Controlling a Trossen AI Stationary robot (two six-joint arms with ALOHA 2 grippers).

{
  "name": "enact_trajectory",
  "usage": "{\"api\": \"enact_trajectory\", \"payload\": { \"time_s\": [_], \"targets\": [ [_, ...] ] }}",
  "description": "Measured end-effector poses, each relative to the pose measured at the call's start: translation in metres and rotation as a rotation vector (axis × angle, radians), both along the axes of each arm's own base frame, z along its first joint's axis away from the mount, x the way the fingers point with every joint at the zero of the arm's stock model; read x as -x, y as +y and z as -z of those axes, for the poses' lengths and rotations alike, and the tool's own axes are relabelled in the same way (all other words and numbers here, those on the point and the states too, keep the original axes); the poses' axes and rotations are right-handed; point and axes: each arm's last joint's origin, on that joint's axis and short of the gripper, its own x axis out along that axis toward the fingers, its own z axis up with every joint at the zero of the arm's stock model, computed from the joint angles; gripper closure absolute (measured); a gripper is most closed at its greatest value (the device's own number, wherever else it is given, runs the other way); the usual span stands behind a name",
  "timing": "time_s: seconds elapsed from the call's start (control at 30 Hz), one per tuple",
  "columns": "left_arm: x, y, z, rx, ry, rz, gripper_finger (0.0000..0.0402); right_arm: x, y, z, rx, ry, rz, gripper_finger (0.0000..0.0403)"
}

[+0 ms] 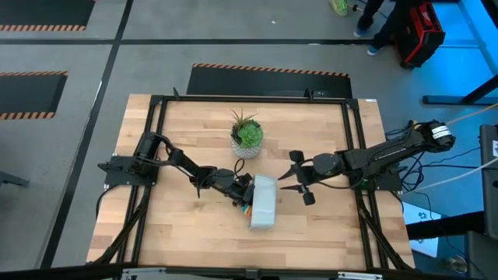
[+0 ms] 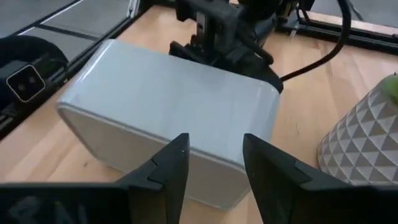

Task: Nest measuring cups in basket
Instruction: Put the stacked measuring cups into the bin

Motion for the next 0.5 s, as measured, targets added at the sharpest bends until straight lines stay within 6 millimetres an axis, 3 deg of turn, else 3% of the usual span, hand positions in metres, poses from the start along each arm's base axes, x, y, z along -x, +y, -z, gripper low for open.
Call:
{"api": "enact_trajectory", "payload": {
  "time_s": [0.2,0.5],
  "targets": [
    [0.000,0.000,-0.002,0.002,-0.022,0.002,0.0312,-0.007,0.002,0.000,-0.010,-0.049,0.000,0.0247],
    [-0.004,-0.001,-0.009,-0.004,-0.075,0.008,0.0312,-0.023,0.005,0.018,-0.021,-0.042,-0.001,0.0247]
  ]
}}
